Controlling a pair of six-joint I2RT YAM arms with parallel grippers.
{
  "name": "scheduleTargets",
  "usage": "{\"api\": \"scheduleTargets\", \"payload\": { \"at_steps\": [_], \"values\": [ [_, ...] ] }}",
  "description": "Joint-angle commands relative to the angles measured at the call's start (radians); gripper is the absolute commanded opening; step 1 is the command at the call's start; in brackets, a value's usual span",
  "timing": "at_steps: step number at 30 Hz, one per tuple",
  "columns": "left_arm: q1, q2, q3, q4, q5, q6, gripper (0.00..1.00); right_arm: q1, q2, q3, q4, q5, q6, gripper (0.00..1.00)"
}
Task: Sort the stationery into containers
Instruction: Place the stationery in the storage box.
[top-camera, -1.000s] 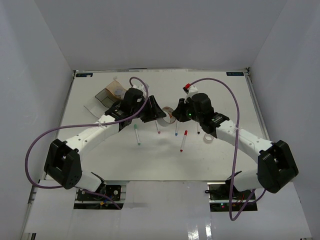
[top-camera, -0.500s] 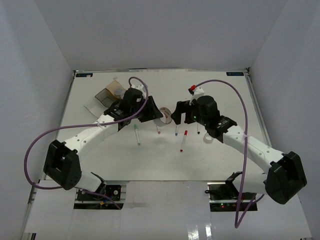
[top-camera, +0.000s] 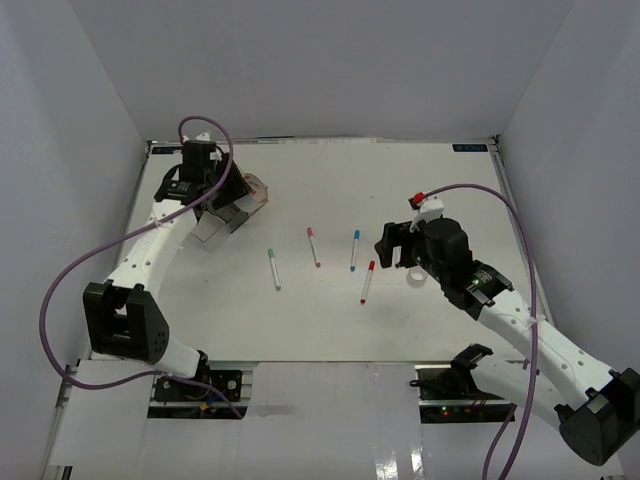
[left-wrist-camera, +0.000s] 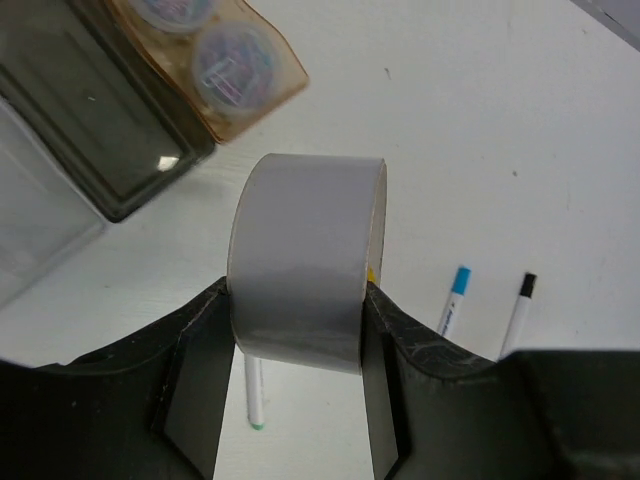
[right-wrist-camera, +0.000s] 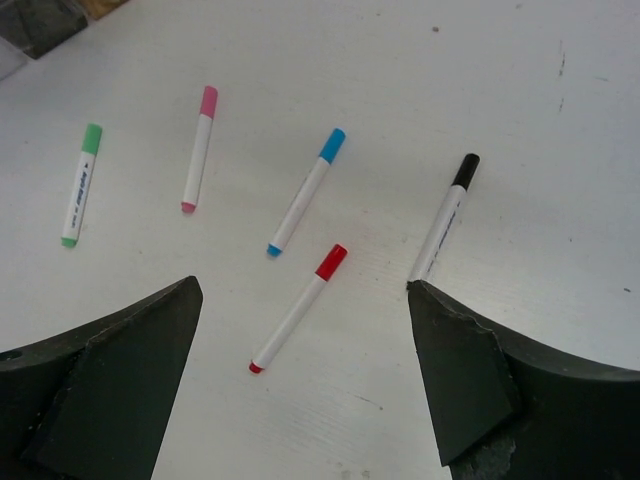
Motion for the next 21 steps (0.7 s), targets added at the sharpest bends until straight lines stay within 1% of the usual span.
{"api": "scheduleTargets", "payload": {
  "at_steps": [1, 2, 4, 5, 7, 11, 12, 15, 21],
  "values": [
    [0.057, 0.043, 0.109, -0.093, -0.101, 0.063, 0.25, -0.003, -0.045, -0.05, -0.029, 0.028, -0.011, 0.9],
    [0.068, 0.079, 0.16, -0.104, -0.11, 0.071, 0.25, -0.003, -0.063, -0.059, -0.038, 0.036, -0.011, 0.9],
    [0.093, 0.122, 0.212, -0.146, -0.136, 0.075, 0.25, -0.004, -0.082, -0.082, -0.048, 0.048, -0.011, 0.9],
    [0.096, 0.168, 0.267, -0.165, -0.179, 0.068, 0.24, -0.004, -0.089, -0.09, -0.051, 0.054, -0.013, 0.9],
    [0.108, 0.211, 0.318, -0.215, -0.231, 0.043, 0.23, -0.004, -0.117, -0.11, -0.055, 0.069, -0.023, 0.9],
    [0.116, 0.306, 0.41, -0.251, -0.268, 0.022, 0.22, -0.004, -0.16, -0.144, -0.055, 0.074, -0.042, 0.9],
    [0.116, 0.354, 0.465, -0.293, -0.279, 0.014, 0.21, -0.004, -0.164, -0.148, -0.057, 0.08, -0.043, 0.9],
    [0.119, 0.441, 0.562, -0.375, -0.332, -0.023, 0.2, -0.004, -0.186, -0.165, -0.061, 0.091, -0.048, 0.9],
    [0.129, 0.509, 0.59, -0.403, -0.409, -0.072, 0.2, -0.004, -0.217, -0.185, -0.061, 0.108, -0.059, 0.9]
  ]
}}
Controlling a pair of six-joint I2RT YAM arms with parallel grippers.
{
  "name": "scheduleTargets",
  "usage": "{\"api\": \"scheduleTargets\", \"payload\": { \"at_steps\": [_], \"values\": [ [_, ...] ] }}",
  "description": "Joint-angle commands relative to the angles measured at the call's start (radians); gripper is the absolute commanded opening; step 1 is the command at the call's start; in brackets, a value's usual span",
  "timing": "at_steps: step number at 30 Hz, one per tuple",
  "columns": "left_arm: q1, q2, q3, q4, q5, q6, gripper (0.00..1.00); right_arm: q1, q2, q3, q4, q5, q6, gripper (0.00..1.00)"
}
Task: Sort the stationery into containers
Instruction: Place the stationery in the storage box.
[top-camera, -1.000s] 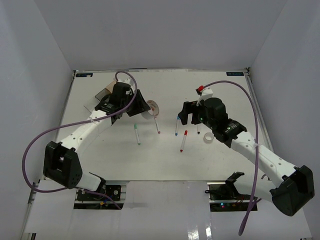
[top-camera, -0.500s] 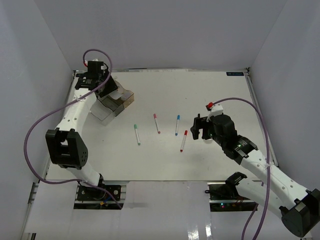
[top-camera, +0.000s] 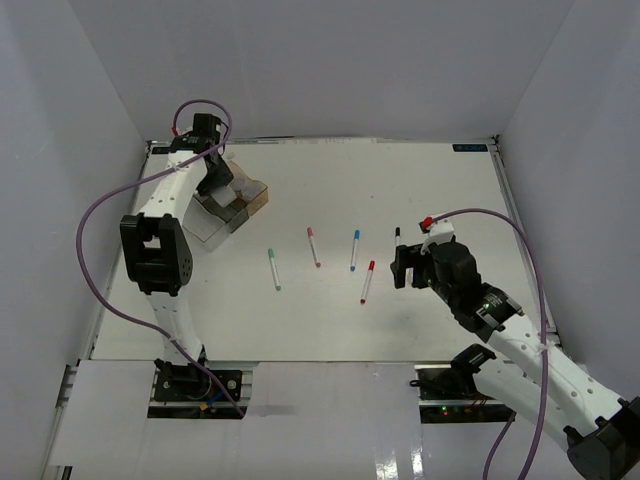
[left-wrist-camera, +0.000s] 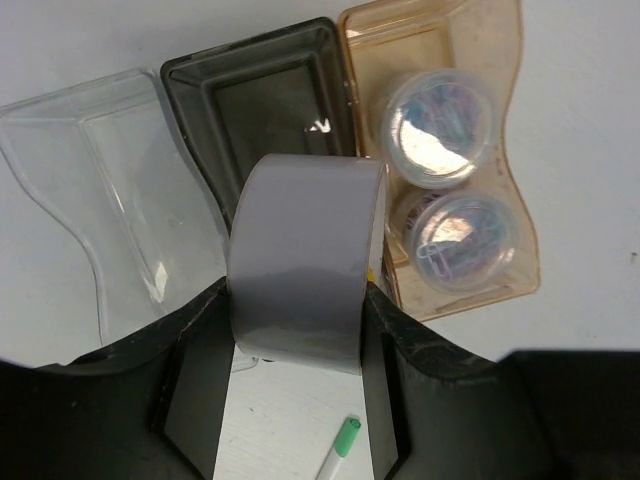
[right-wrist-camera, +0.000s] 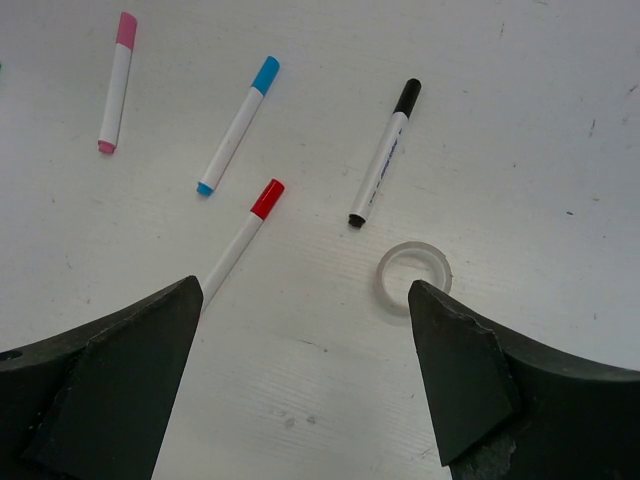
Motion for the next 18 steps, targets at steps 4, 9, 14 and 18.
{"api": "scheduleTargets", "payload": {
  "at_steps": [4, 9, 14, 18],
  "values": [
    [0.023, 0.029, 0.065, -0.074, -0.088, -0.074, 0.21, -0.004, -0.036, -0.008, 0.022, 0.033, -0.018, 0.9],
    [0.028, 0.041, 0.067, -0.077, -0.115, -0.079, 0.22, -0.004, -0.05, -0.021, 0.022, 0.034, -0.013, 0.9],
    [0.043, 0.072, 0.084, -0.054, -0.111, -0.057, 0.28, -0.004, -0.044, -0.021, 0.022, 0.033, -0.012, 0.9],
    [0.057, 0.113, 0.118, -0.057, -0.097, -0.054, 0.32, -0.004, -0.048, -0.024, 0.022, 0.039, -0.012, 0.9]
  ]
}}
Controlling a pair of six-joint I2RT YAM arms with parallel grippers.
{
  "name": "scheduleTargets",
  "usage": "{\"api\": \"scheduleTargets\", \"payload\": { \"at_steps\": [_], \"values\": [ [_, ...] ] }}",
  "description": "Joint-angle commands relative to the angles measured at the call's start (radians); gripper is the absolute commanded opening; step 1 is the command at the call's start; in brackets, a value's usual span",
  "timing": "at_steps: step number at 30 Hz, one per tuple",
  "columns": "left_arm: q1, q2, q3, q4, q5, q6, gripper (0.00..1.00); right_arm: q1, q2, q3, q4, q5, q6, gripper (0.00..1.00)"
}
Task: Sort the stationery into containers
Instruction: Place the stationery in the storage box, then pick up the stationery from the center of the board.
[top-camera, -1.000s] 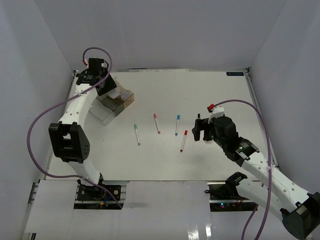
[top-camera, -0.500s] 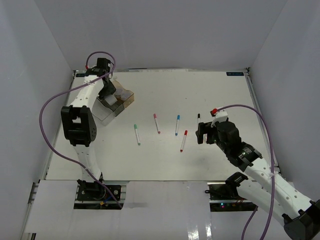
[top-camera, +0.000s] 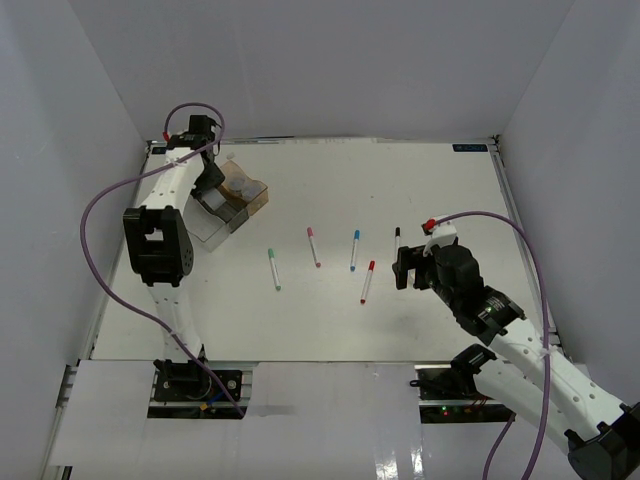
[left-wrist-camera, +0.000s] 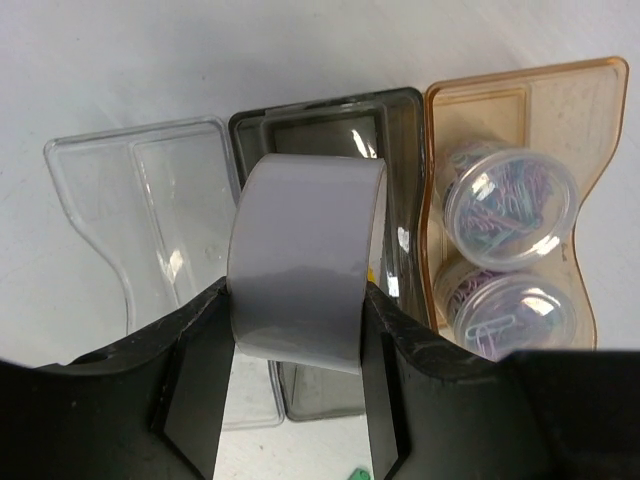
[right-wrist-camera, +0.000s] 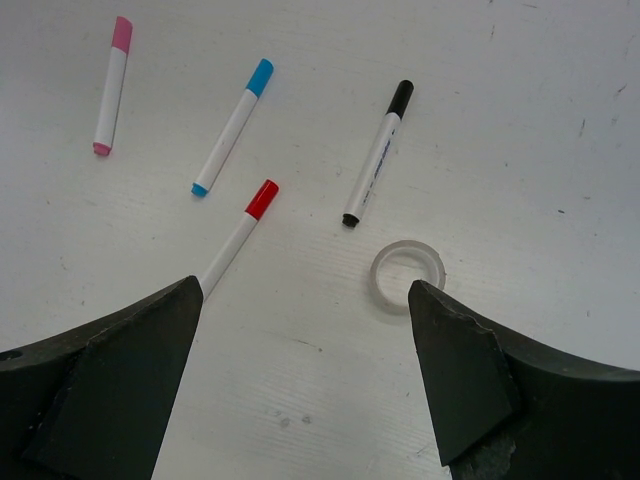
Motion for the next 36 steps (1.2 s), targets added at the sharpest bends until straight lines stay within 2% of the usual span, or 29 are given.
{"api": "scheduleTargets", "payload": {
  "at_steps": [1, 2, 3, 11, 14, 15, 19, 25, 28, 31, 35, 36],
  "values": [
    [0.016, 0.02, 0.052, 0.013, -0.012, 0.005, 0.33, -0.004, -0.012, -0.006, 0.021, 0.026, -0.003, 0.9],
    [0.018, 0.023, 0.052, 0.019, -0.012, 0.005, 0.43, -0.004, -0.014, -0.006, 0.021, 0.026, -0.001, 0.9],
    [0.018, 0.032, 0.054, 0.019, -0.012, 0.004, 0.47, -0.004, -0.014, -0.006, 0.021, 0.027, -0.001, 0.9],
    [0.025, 0.063, 0.064, 0.024, 0.003, 0.011, 0.55, -0.004, -0.008, -0.008, 0.02, 0.027, 0.002, 0.9],
    [0.025, 0.058, 0.074, 0.025, 0.011, 0.016, 0.63, -0.004, -0.006, -0.006, 0.012, 0.03, 0.007, 0.9],
    [0.027, 0.055, 0.078, 0.024, 0.017, 0.02, 0.7, -0.004, -0.006, -0.006, 0.011, 0.029, 0.008, 0.9],
    [0.025, 0.031, 0.095, 0.022, 0.023, 0.036, 0.77, -0.004, -0.006, 0.002, -0.002, 0.033, 0.02, 0.9],
    [0.025, -0.038, 0.104, 0.018, 0.026, 0.068, 0.8, -0.006, 0.0, 0.028, -0.046, 0.082, 0.069, 0.9],
    [0.025, -0.104, 0.078, 0.034, 0.049, 0.092, 0.88, -0.009, 0.026, 0.044, -0.078, 0.116, 0.102, 0.9],
    [0.025, -0.205, 0.0, 0.086, 0.115, 0.148, 0.95, -0.019, 0.06, 0.054, -0.092, 0.131, 0.143, 0.91],
    [0.025, -0.417, -0.242, 0.237, 0.208, 0.235, 0.98, -0.065, 0.153, 0.071, -0.094, 0.098, 0.168, 0.94],
    [0.027, -0.508, -0.341, 0.287, 0.231, 0.246, 0.98, -0.087, 0.173, 0.078, -0.095, 0.078, 0.169, 0.96]
  ]
}}
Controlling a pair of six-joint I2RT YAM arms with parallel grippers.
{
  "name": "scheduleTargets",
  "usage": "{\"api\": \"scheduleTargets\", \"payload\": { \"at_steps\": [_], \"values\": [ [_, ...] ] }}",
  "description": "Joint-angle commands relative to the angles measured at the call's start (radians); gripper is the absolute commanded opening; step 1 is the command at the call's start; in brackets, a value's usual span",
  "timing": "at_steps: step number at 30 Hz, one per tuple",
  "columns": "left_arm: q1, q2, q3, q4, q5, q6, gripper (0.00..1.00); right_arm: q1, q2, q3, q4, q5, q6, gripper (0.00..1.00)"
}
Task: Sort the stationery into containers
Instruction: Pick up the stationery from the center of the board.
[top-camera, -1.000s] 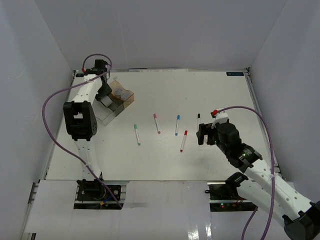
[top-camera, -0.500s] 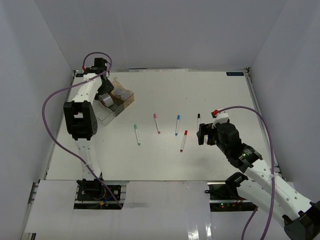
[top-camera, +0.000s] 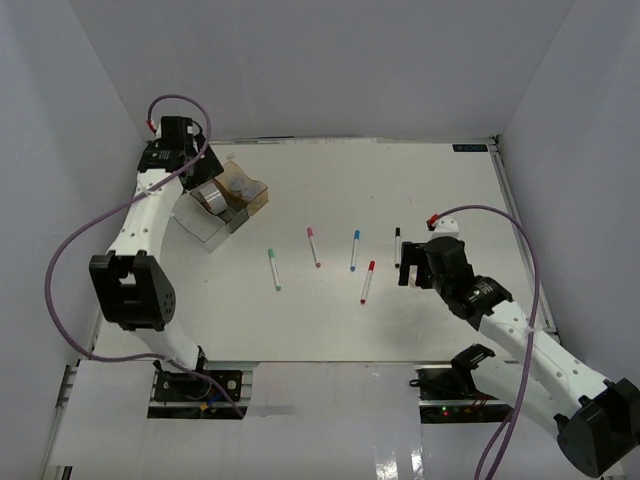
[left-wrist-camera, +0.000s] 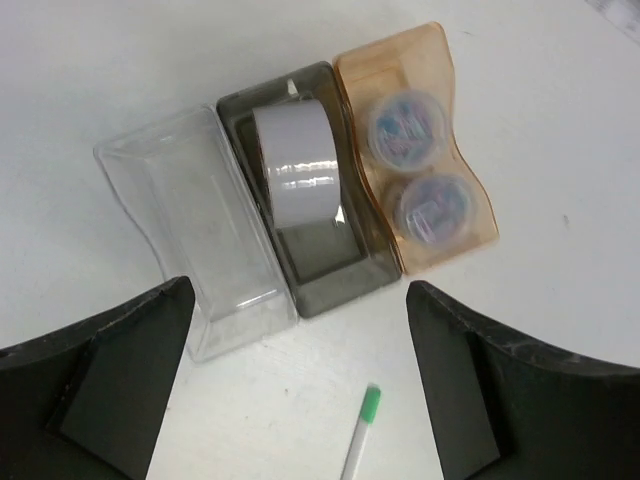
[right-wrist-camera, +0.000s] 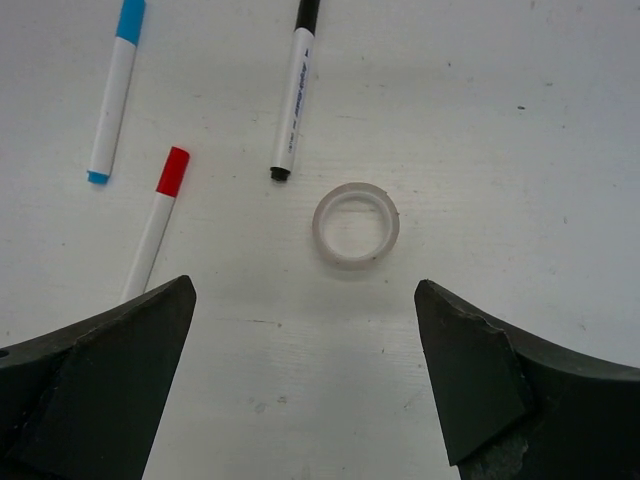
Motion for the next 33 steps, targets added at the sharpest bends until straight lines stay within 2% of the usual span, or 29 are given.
{"api": "scheduleTargets", "payload": {
  "at_steps": [1, 6, 8, 13, 20, 28, 30, 33],
  "values": [
    [0.005, -0.241, -0.174, 0.148, 0.115, 0.086, 0.98, -0.048, 0.065, 0.062, -0.006, -0.018, 0.043, 0.97],
    [0.005, -0.496, -0.462, 0.257, 0.327, 0.135, 0.98, -0.149, 0.181, 0.082, 0.0, -0.065, 0.046, 1.0],
    [0.004, -0.606, -0.528, 0.274, 0.394, 0.143, 0.98, -0.204, 0.235, 0.088, 0.01, -0.091, 0.04, 1.0],
    [-0.003, -0.78, -0.694, 0.306, 0.494, 0.16, 0.98, -0.28, 0.307, 0.073, 0.053, -0.171, 0.036, 0.86],
    [-0.035, -0.817, -0.774, 0.306, 0.566, 0.169, 0.98, -0.321, 0.37, 0.057, 0.115, -0.168, 0.043, 0.68],
    [-0.041, -0.821, -0.788, 0.303, 0.596, 0.155, 0.98, -0.332, 0.471, 0.034, 0.187, -0.18, 0.067, 0.6],
    [-0.043, -0.823, -0.792, 0.302, 0.611, 0.149, 0.98, -0.332, 0.496, 0.034, 0.201, -0.177, 0.067, 0.54],
    [-0.044, -0.825, -0.798, 0.3, 0.625, 0.138, 0.98, -0.333, 0.516, 0.036, 0.207, -0.17, 0.069, 0.52]
  ]
}}
